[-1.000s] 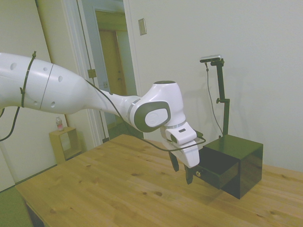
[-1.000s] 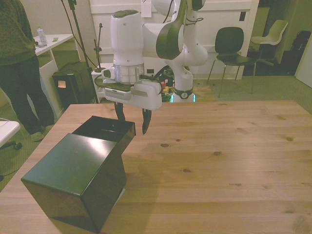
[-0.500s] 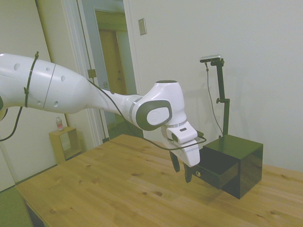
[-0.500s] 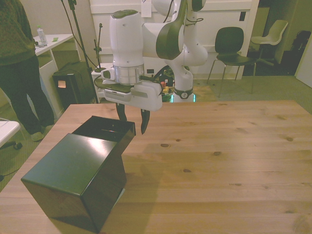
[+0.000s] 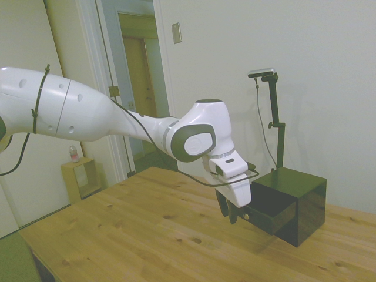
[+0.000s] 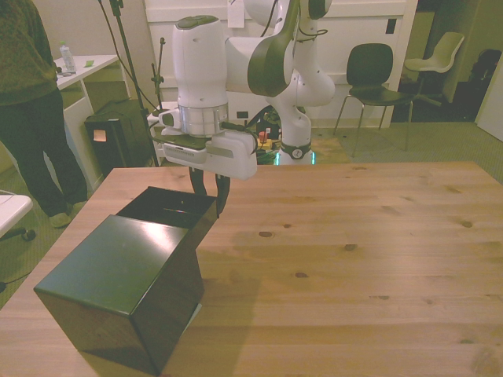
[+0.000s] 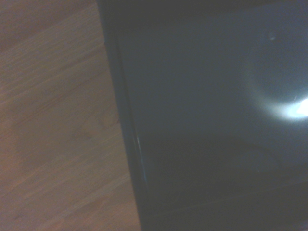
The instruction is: Close the top drawer
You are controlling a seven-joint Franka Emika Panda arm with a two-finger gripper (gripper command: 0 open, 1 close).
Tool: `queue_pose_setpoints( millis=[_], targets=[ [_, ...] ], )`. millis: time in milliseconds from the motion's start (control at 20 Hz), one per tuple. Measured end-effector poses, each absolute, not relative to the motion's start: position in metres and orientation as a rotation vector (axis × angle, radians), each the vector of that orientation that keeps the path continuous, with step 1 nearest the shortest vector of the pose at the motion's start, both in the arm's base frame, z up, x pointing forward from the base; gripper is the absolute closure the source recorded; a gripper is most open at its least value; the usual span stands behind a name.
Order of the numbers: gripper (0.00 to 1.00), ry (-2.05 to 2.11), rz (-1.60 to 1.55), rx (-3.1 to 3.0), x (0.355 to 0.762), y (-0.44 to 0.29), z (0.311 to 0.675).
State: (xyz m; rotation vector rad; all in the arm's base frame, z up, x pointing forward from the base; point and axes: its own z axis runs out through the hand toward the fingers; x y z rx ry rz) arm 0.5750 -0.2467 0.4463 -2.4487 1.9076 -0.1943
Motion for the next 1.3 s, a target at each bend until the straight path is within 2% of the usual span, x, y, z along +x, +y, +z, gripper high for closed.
queue_pose_setpoints(
  millis=[350, 850, 1300],
  targets=[
    [1.00, 1.922, -0.204, -2.435, 0.582, -0.255, 0.448],
    [1.00, 1.942, -0.221, -2.394, 0.605, -0.271, 0.473],
    [1.00, 1.985, -0.242, -2.350, 0.641, -0.303, 0.477]
  ],
)
